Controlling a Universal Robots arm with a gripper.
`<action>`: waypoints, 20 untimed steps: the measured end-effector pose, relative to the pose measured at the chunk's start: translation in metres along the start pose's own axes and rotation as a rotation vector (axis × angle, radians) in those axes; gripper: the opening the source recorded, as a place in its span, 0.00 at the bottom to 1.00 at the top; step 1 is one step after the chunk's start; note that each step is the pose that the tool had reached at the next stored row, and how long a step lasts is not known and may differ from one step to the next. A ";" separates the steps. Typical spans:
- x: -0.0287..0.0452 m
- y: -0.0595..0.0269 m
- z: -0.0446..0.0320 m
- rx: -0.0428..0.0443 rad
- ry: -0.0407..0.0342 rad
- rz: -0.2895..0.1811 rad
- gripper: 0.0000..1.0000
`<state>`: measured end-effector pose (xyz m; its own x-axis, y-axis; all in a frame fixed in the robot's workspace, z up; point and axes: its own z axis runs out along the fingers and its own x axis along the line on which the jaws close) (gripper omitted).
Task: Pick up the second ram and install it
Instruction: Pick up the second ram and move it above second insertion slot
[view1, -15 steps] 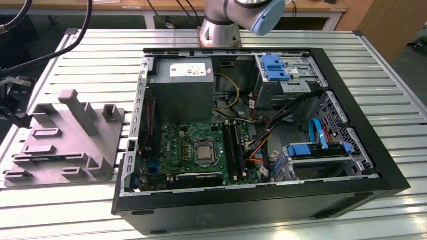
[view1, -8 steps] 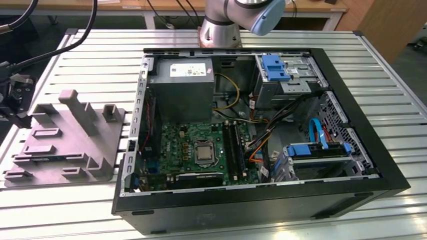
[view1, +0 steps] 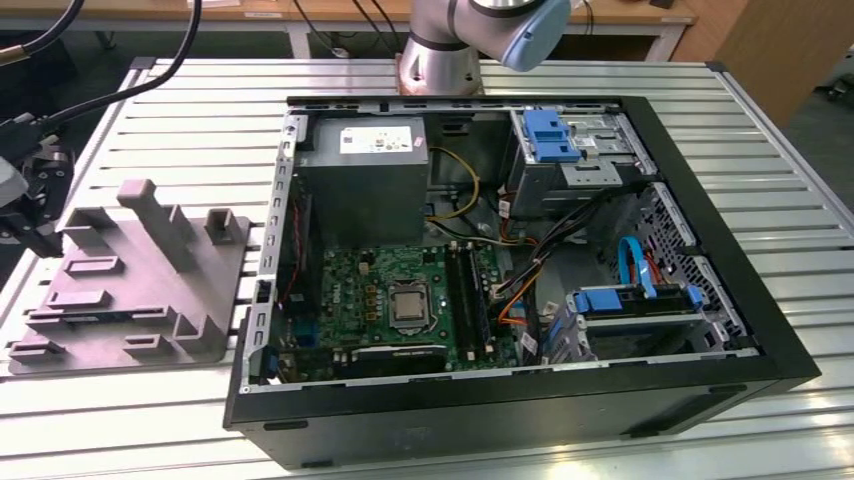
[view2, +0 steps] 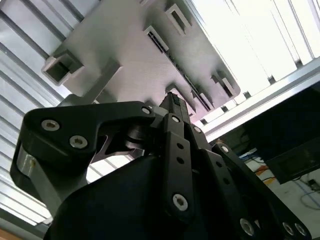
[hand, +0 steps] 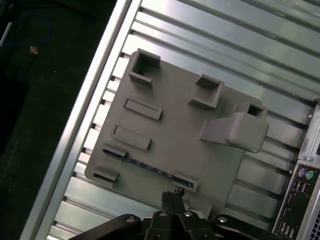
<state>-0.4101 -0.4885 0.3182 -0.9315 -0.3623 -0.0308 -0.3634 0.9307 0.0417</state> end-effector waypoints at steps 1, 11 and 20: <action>0.0000 0.0000 0.0002 -0.0005 0.0007 -0.018 0.10; 0.0001 -0.0001 0.0026 -0.0061 0.0083 -0.200 0.10; 0.0001 -0.0002 0.0047 -0.0111 0.0152 -0.364 0.10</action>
<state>-0.4100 -0.4885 0.3136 -0.7414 -0.6704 -0.0308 -0.6710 0.7402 0.0417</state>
